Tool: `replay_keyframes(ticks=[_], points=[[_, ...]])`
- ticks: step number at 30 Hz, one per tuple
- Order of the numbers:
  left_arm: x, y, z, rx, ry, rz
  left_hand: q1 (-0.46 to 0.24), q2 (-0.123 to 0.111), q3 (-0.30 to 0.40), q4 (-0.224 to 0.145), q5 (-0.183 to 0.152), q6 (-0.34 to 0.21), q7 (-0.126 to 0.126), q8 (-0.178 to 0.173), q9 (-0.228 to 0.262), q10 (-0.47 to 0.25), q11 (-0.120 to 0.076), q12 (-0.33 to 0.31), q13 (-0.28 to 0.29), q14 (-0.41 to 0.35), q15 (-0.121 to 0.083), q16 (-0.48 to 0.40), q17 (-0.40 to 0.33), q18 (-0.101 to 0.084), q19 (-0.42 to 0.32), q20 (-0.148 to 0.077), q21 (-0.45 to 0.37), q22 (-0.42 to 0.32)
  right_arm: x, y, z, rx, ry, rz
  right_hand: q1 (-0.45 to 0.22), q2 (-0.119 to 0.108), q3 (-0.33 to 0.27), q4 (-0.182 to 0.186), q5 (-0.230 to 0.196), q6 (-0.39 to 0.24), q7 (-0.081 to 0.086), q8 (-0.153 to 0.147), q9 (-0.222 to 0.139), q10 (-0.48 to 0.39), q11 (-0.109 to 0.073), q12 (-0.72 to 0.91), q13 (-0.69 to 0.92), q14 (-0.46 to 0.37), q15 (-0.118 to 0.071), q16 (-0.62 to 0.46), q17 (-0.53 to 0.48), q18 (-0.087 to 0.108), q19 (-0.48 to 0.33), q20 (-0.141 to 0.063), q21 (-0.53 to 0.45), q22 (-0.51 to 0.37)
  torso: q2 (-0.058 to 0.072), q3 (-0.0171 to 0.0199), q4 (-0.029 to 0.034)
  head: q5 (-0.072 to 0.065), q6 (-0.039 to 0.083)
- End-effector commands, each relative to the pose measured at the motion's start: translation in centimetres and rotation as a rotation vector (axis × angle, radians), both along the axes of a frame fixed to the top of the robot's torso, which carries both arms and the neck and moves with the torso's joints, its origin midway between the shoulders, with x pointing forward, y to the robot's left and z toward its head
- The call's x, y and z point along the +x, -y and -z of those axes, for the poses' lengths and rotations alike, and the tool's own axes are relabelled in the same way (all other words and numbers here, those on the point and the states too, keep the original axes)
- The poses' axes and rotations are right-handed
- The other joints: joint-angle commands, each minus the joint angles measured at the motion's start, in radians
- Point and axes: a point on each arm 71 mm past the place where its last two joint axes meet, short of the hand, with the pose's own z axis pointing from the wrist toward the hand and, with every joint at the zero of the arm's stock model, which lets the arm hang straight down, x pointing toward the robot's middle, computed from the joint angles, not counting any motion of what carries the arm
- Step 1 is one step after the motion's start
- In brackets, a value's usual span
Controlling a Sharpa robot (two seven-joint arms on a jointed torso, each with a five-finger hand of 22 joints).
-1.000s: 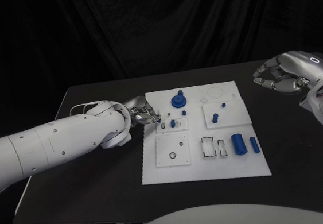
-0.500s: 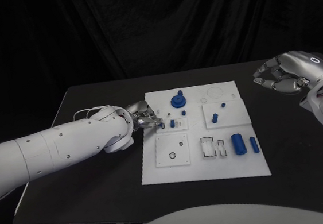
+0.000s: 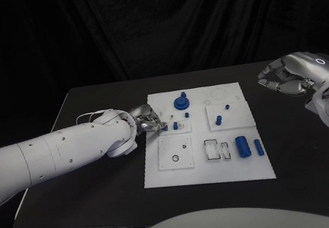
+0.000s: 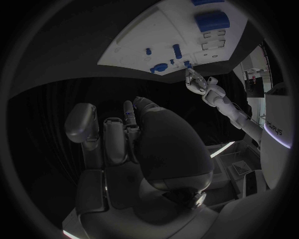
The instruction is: Assemble the parts on the task board
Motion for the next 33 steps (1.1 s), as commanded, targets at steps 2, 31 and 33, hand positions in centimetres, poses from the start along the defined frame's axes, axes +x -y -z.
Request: replay_keyframes(ticks=[2,31,33], points=[[-0.09,0.18,0.13,-0.010,-0.005,0.002,-0.008,0.008,-0.005,-0.005,-0.013,0.004,-0.001,-0.004,-0.001,0.106,-0.002,0.004,0.263,0.106,-0.004,0.003,0.263,-0.002,-0.009,0.002,-0.005,0.195,-0.01,0.09,0.07,0.002,0.003,0.015,0.008,0.000,0.006,0.001,0.006,0.003,0.000,-0.006,-0.001,-0.002,-0.004,-0.004,0.060,0.015,-0.004,-0.007,0.036,0.004,0.005,-0.001,-0.004,0.132,0.000,0.0001,0.0000,0.001,0.000],[-0.52,0.09,0.94,0.015,-0.050,-0.007,-0.070,0.033,-0.175,0.045,-0.222,0.023,0.006,-0.034,-0.008,0.106,0.005,0.004,0.263,0.106,0.002,0.003,0.263,0.000,-0.013,0.008,-0.016,0.192,0.01,0.12,0.25,-0.001,-0.005,0.019,0.008,-0.003,0.007,0.003,0.010,0.004,0.000,-0.005,-0.002,-0.002,-0.003,-0.004,0.060,0.016,-0.004,-0.006,0.037,0.005,0.005,-0.001,-0.005,0.132,0.000,0.0003,0.0001,0.003,0.000],[-0.54,0.06,0.98,0.018,-0.054,-0.007,-0.082,0.035,-0.201,0.058,-0.233,0.025,0.008,-0.036,-0.008,0.106,0.006,0.004,0.263,0.106,0.003,0.003,0.263,0.000,-0.014,0.009,-0.017,0.192,0.00,0.13,0.29,-0.001,-0.007,0.020,0.008,-0.003,0.007,0.003,0.010,0.004,0.000,-0.005,-0.002,-0.002,-0.003,-0.004,0.060,0.016,-0.004,-0.006,0.037,0.005,0.005,-0.001,-0.005,0.132,0.000,0.0004,-0.0001,0.004,0.000]])
